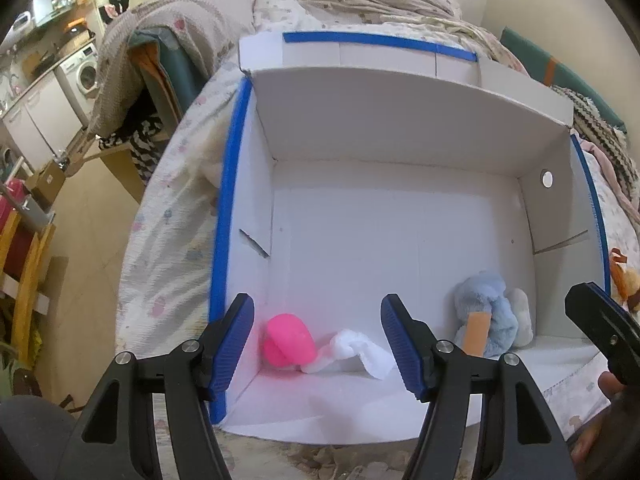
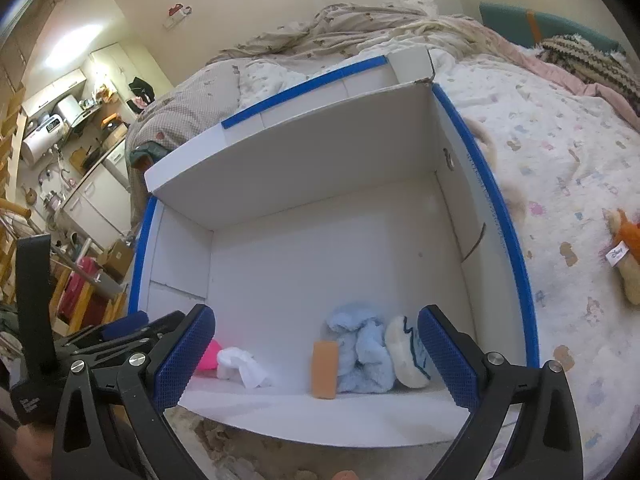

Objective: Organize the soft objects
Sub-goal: 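Withdraw both open grippers up from the box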

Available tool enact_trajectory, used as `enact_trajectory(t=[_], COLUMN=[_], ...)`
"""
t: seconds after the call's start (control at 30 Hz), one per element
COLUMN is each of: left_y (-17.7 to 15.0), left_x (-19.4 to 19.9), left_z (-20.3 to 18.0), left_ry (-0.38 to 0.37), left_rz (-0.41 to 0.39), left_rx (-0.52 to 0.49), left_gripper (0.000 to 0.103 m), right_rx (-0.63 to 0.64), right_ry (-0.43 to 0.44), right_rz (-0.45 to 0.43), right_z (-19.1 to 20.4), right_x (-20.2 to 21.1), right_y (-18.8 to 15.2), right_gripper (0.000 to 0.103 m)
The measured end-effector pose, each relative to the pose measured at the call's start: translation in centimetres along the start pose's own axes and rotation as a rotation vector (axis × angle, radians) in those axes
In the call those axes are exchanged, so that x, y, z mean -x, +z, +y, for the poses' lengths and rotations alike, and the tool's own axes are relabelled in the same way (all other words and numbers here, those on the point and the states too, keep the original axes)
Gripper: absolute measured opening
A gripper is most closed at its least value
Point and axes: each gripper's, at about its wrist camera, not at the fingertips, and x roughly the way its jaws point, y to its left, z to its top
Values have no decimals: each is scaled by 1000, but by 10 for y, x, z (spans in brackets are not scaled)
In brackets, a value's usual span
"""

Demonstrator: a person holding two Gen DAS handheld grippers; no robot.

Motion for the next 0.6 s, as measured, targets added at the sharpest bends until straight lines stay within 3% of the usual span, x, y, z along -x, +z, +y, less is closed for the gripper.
enact_trajectory(t=[0.17,0.6], left_y=[-5,-33], left_x=[12,44], left_z=[5,19], left_ry=[-25,-50], left_rz=[-11,-53], left_rx=[6,-19], left_gripper=[63,63], right_rx=[34,88], right_ry=[-33,-88], right_rz=[-34,-17], right_z=[4,10], right_x=[11,29], right_y=[-6,-26], right_gripper=[103,103])
